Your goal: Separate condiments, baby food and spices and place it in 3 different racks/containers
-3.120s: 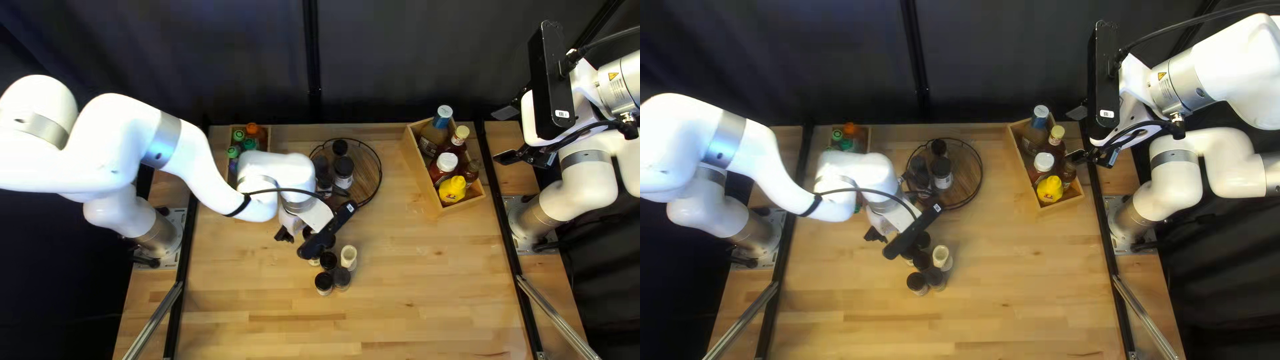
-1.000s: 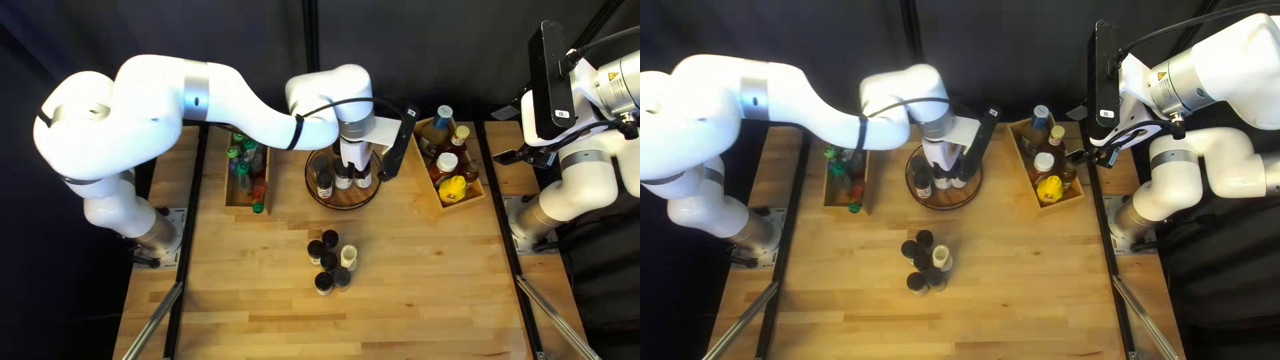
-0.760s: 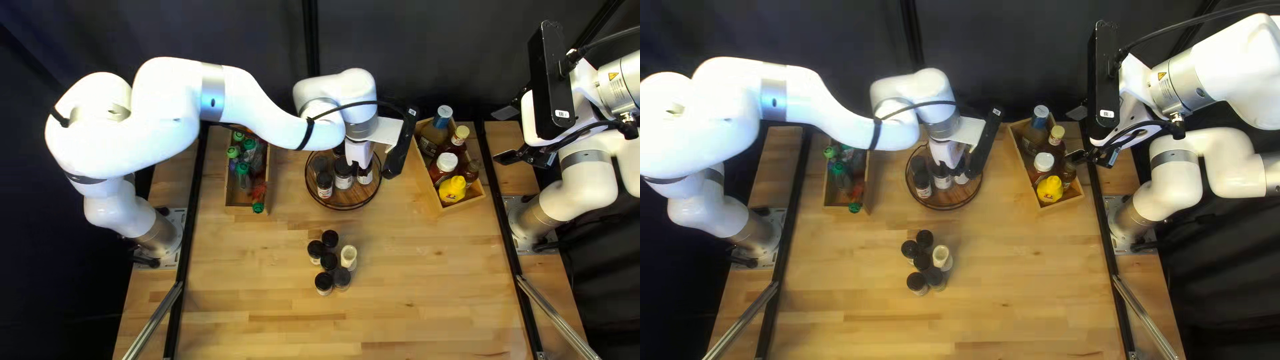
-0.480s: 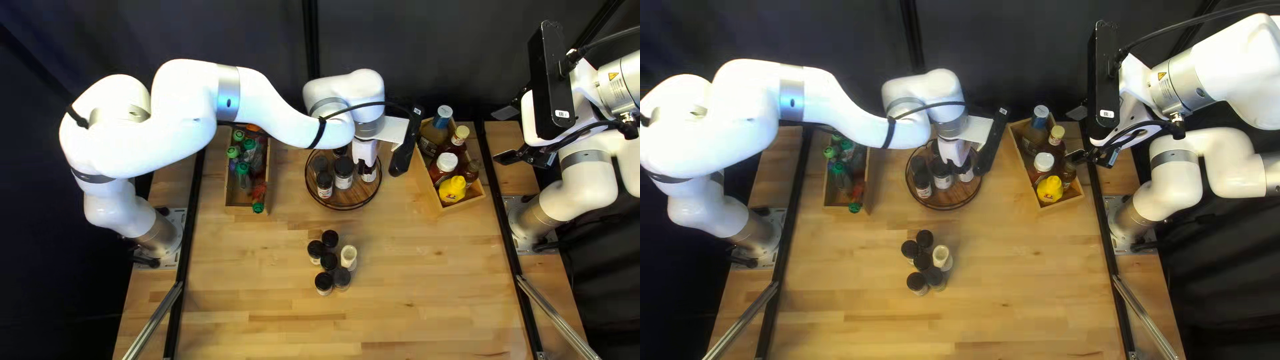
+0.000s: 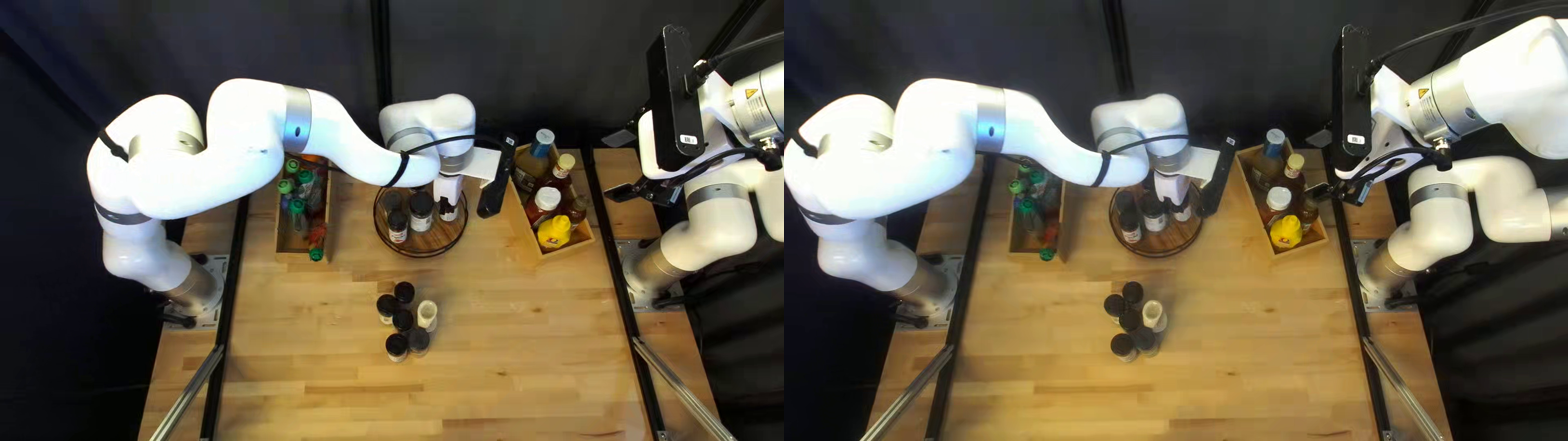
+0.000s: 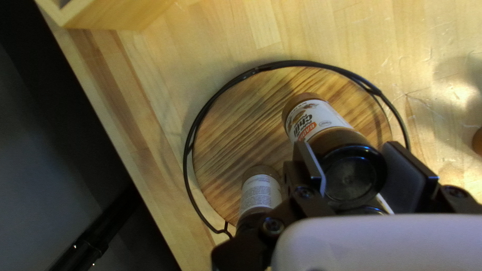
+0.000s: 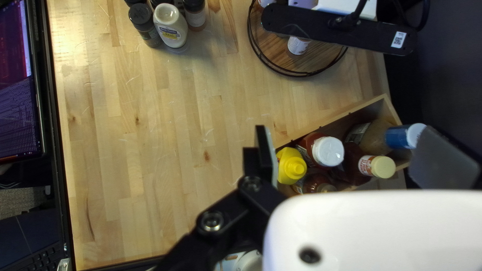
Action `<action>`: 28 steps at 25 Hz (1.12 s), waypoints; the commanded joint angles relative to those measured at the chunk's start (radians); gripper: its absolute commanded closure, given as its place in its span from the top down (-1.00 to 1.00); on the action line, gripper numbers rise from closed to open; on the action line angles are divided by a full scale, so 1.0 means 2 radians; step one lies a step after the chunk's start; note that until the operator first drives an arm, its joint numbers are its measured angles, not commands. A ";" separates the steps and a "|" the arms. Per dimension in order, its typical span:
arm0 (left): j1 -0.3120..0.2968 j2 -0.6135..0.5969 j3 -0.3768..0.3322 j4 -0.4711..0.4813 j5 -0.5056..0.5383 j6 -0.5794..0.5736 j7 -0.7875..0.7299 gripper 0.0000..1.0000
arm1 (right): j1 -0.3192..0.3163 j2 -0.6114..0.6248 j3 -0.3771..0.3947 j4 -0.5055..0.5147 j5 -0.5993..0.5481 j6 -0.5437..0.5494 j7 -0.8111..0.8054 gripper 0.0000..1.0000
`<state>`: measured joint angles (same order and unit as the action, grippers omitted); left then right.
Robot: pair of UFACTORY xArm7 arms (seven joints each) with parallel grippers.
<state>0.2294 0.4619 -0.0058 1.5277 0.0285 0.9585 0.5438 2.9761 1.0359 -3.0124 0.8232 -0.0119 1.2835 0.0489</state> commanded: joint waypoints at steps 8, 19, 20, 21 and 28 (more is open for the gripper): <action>0.000 0.015 -0.001 0.006 -0.002 0.001 0.000 -0.97 | 0.000 0.000 0.000 0.000 0.000 0.000 0.000 1.00; 0.000 0.017 -0.005 0.005 -0.007 0.005 0.004 0.38 | 0.000 0.000 0.000 0.000 0.000 0.000 0.000 1.00; 0.000 0.017 -0.005 0.006 -0.007 0.007 0.005 0.46 | 0.000 0.000 0.000 0.000 0.000 0.000 0.000 1.00; 0.000 0.017 -0.006 0.008 -0.008 0.009 0.005 0.51 | 0.000 0.000 0.000 0.000 0.000 0.000 0.000 1.00; -0.008 0.008 -0.013 0.025 -0.007 0.035 0.006 0.95 | 0.000 0.000 0.000 0.000 0.000 0.000 0.000 1.00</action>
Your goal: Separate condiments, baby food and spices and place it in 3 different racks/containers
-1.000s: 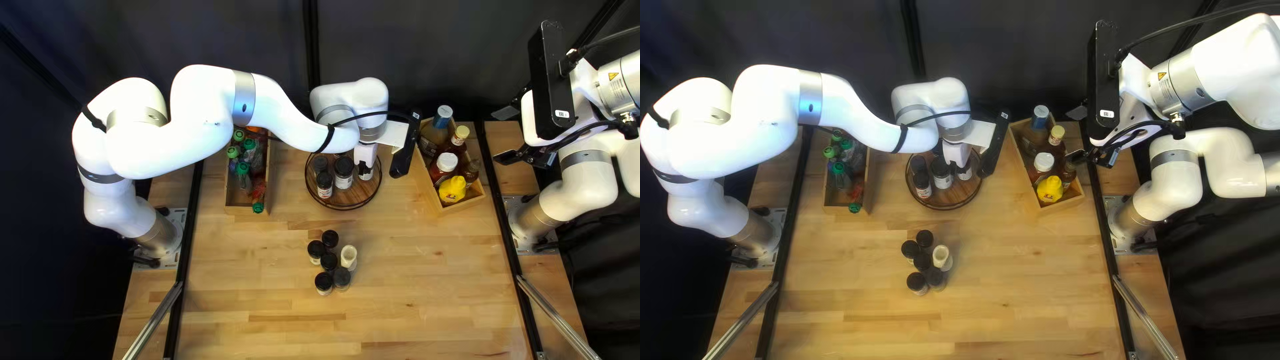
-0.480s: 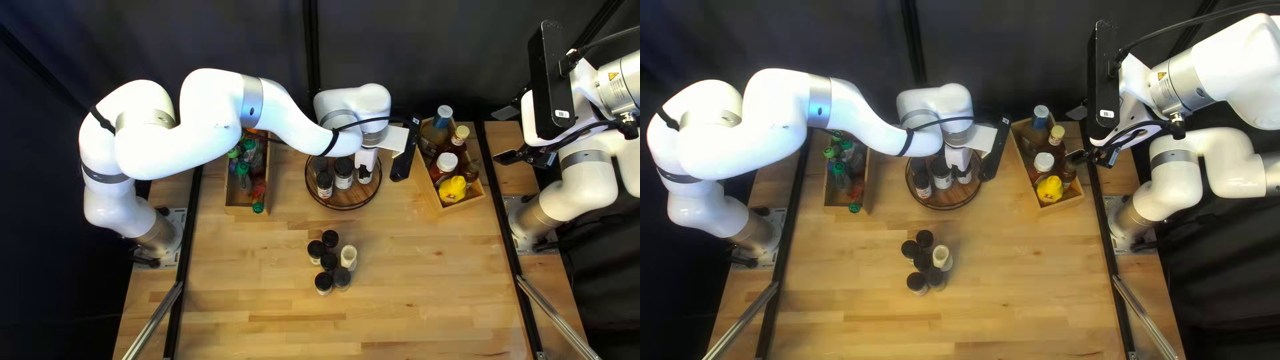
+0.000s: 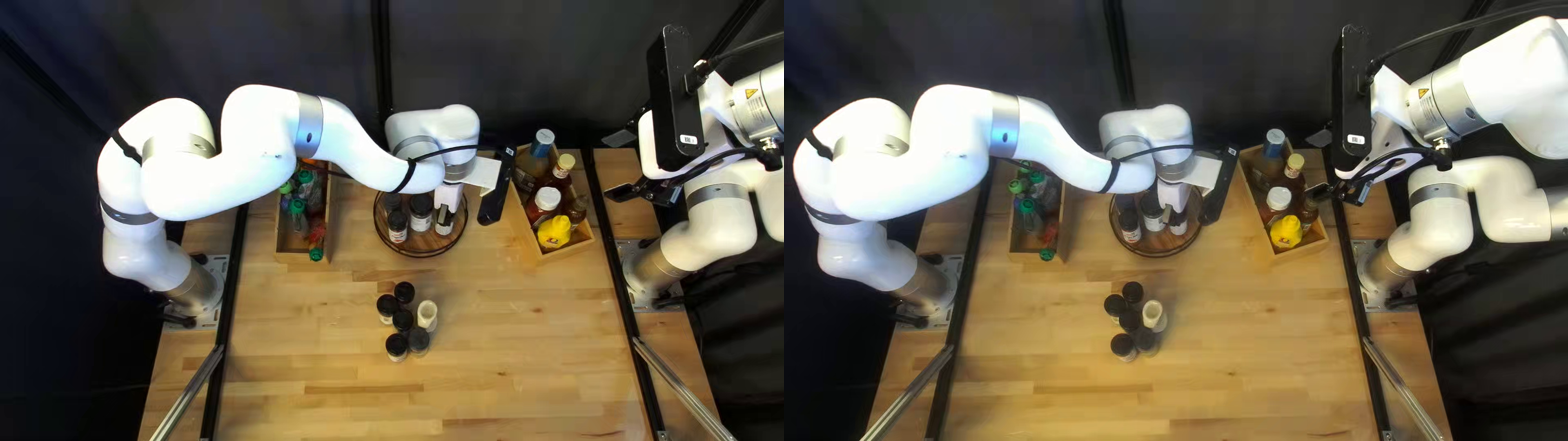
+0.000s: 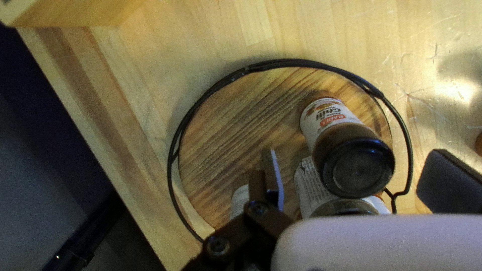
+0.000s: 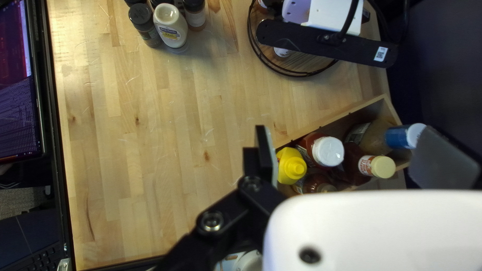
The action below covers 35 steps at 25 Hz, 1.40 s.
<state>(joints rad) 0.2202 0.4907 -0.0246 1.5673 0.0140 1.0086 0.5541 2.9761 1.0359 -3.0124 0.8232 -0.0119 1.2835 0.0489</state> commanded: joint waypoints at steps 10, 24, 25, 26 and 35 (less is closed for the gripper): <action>-0.013 -0.093 -0.049 -0.049 -0.058 0.060 0.054 1.00 | 0.000 0.000 0.000 0.000 0.000 0.000 0.000 1.00; -0.048 -0.233 -0.096 -0.266 -0.078 -0.007 0.125 1.00 | 0.000 0.000 0.000 0.000 0.000 0.000 0.000 1.00; -0.049 -0.235 -0.096 -0.270 -0.077 -0.010 0.126 1.00 | 0.000 0.000 0.000 0.000 0.000 0.000 0.000 1.00; -0.051 -0.241 -0.098 -0.283 -0.072 -0.019 0.121 1.00 | 0.000 0.000 0.000 0.000 0.000 0.000 0.000 1.00; -0.061 -0.322 -0.128 -0.418 -0.039 -0.110 -0.060 1.00 | 0.000 0.000 0.000 0.000 0.000 0.000 0.000 1.00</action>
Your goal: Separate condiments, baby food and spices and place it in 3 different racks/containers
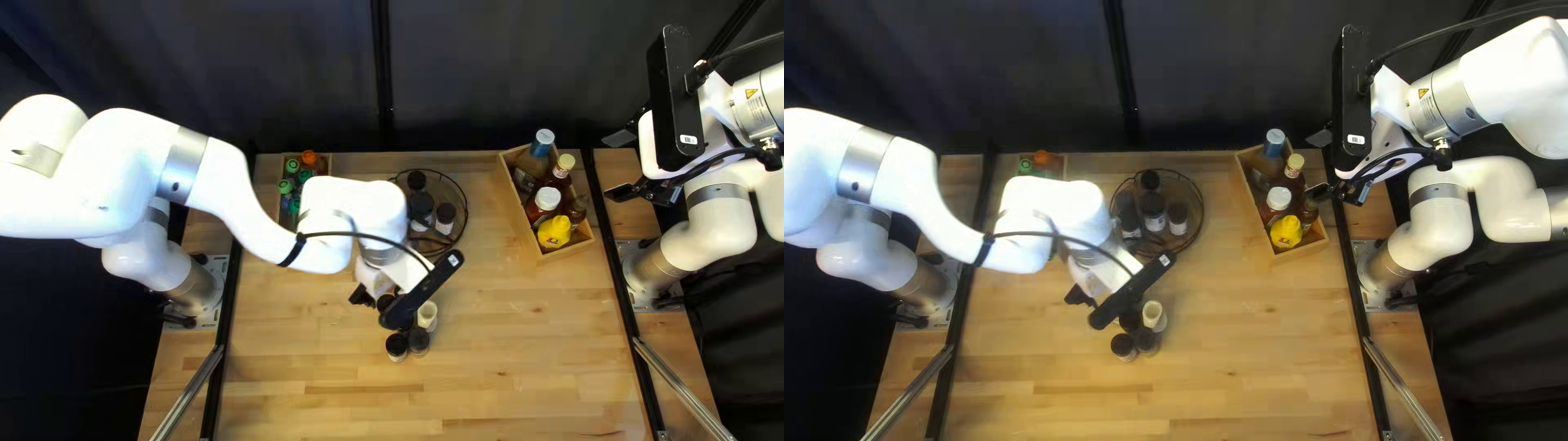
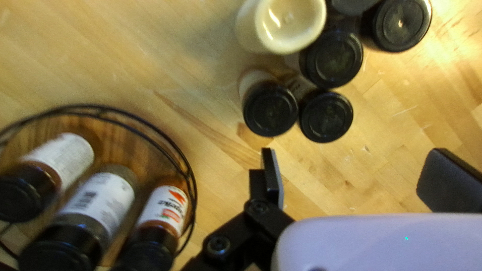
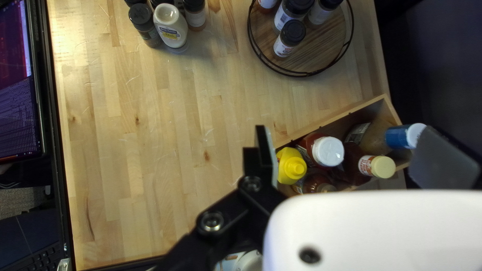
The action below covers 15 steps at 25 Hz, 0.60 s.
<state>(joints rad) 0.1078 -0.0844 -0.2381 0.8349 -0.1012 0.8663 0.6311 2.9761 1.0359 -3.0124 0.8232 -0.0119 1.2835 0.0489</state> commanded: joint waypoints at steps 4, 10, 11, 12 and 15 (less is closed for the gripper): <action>-0.006 -0.022 -0.043 -0.069 0.048 -0.069 -0.225 1.00 | 0.000 0.000 0.000 0.000 0.000 0.000 0.000 1.00; -0.002 0.020 -0.047 -0.066 0.099 -0.101 -0.352 1.00 | 0.000 0.000 0.000 0.000 0.000 0.000 0.000 1.00; -0.003 0.030 -0.046 -0.064 0.107 -0.109 -0.371 1.00 | 0.000 0.000 0.000 0.000 0.000 0.000 0.000 1.00; -0.003 0.039 -0.046 -0.060 0.114 -0.111 -0.384 1.00 | 0.000 0.000 0.000 0.000 0.000 0.000 0.000 1.00; -0.004 0.057 -0.045 -0.047 0.123 -0.110 -0.402 1.00 | 0.000 0.000 0.000 0.000 0.000 0.000 0.000 1.00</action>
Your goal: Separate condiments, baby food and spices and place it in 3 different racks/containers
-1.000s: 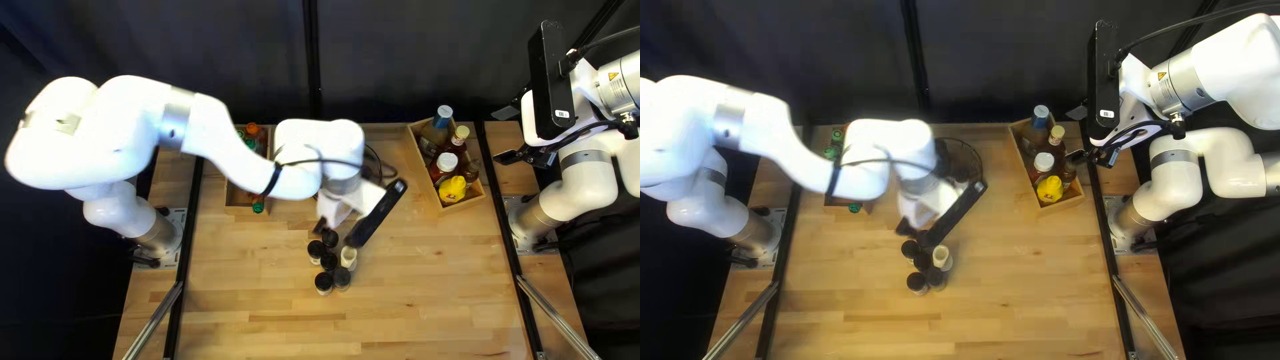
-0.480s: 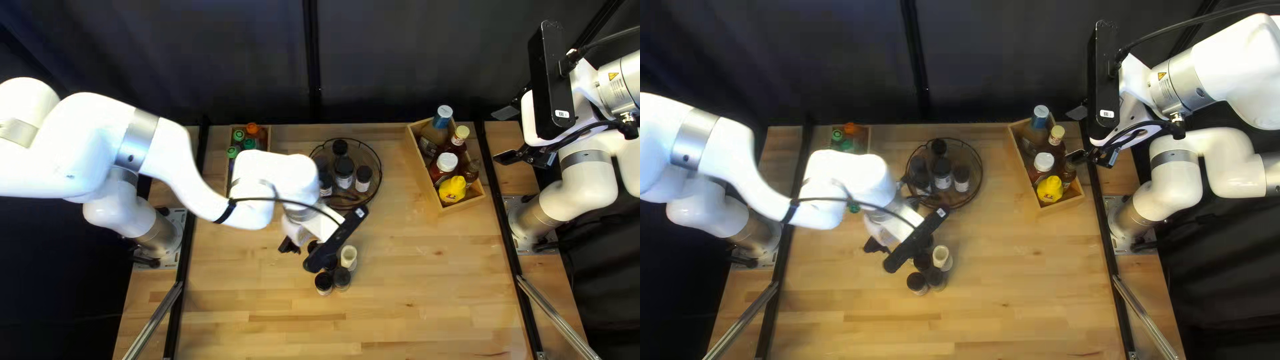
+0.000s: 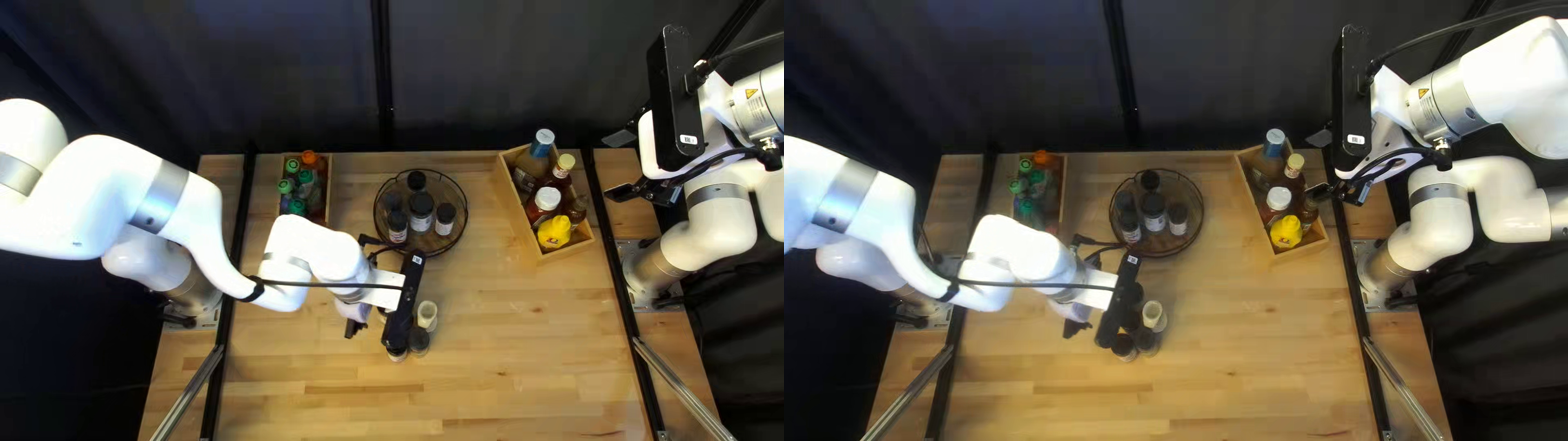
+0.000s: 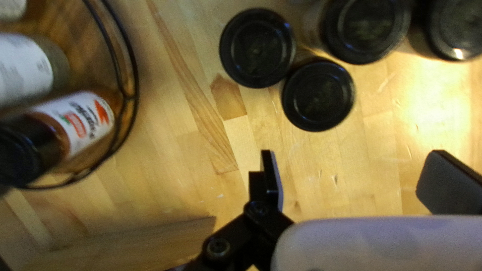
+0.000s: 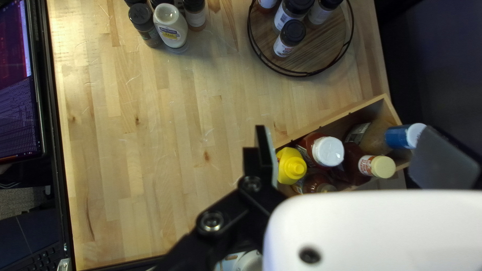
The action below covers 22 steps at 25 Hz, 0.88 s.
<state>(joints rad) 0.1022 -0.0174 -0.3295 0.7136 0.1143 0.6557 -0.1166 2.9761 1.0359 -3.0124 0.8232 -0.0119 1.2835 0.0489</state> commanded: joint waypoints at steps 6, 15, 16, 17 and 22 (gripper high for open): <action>-0.005 0.069 0.004 0.063 0.037 0.014 -0.046 1.00 | 0.000 0.000 0.000 0.000 0.000 0.000 0.000 1.00; -0.006 0.073 0.007 0.070 0.047 0.026 -0.055 -1.00 | 0.000 0.000 0.000 0.000 0.000 0.000 0.000 1.00; -0.006 0.071 0.007 0.072 0.048 0.031 -0.055 -1.00 | 0.000 0.000 0.000 0.000 0.000 0.000 0.000 1.00; -0.006 0.069 0.007 0.074 0.048 0.036 -0.055 -1.00 | 0.000 0.000 0.000 0.000 0.000 0.000 0.000 1.00; -0.001 0.034 0.009 0.091 0.029 0.094 -0.023 -1.00 | 0.000 0.000 0.000 0.000 0.000 0.000 0.000 1.00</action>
<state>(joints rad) 0.0920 0.1013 -0.3161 0.8775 0.2028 0.7760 -0.2083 2.9761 1.0359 -3.0124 0.8232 -0.0119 1.2835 0.0489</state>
